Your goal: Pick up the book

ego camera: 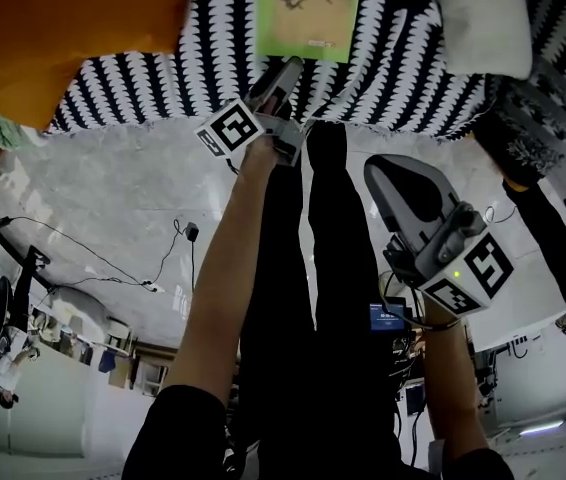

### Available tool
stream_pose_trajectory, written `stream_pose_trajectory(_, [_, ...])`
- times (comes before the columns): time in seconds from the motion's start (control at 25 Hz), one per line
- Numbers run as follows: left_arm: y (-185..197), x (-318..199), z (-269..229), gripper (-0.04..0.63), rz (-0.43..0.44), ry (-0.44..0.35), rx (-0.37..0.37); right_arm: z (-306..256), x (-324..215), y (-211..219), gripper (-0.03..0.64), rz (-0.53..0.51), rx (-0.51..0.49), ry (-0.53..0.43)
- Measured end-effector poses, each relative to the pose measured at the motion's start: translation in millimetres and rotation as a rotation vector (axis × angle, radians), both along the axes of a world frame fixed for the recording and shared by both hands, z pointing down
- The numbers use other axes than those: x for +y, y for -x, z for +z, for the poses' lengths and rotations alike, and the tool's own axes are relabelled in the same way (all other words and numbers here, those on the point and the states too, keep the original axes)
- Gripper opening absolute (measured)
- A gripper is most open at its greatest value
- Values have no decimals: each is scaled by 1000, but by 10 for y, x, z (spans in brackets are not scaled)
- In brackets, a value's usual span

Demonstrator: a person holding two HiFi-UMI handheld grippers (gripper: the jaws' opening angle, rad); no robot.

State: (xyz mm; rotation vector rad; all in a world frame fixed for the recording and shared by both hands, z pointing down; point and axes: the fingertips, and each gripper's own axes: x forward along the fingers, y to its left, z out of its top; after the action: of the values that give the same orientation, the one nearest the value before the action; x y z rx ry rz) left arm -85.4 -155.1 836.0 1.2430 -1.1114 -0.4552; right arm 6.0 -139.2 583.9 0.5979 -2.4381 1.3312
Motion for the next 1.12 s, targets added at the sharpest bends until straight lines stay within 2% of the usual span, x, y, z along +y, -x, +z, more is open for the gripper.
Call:
stream_pose_trajectory(0.4, [17, -35, 279, 305, -55, 44, 17, 154, 6, 24, 17, 1, 0, 22])
stream_pose_trajectory(0.8, [50, -50, 331, 305, -122, -2, 31, 241, 72, 48, 17, 8, -8, 24])
stream_pose_trajectory(1.12, [115, -167, 252, 301, -96, -14, 41, 138, 23, 150, 17, 19, 3, 34])
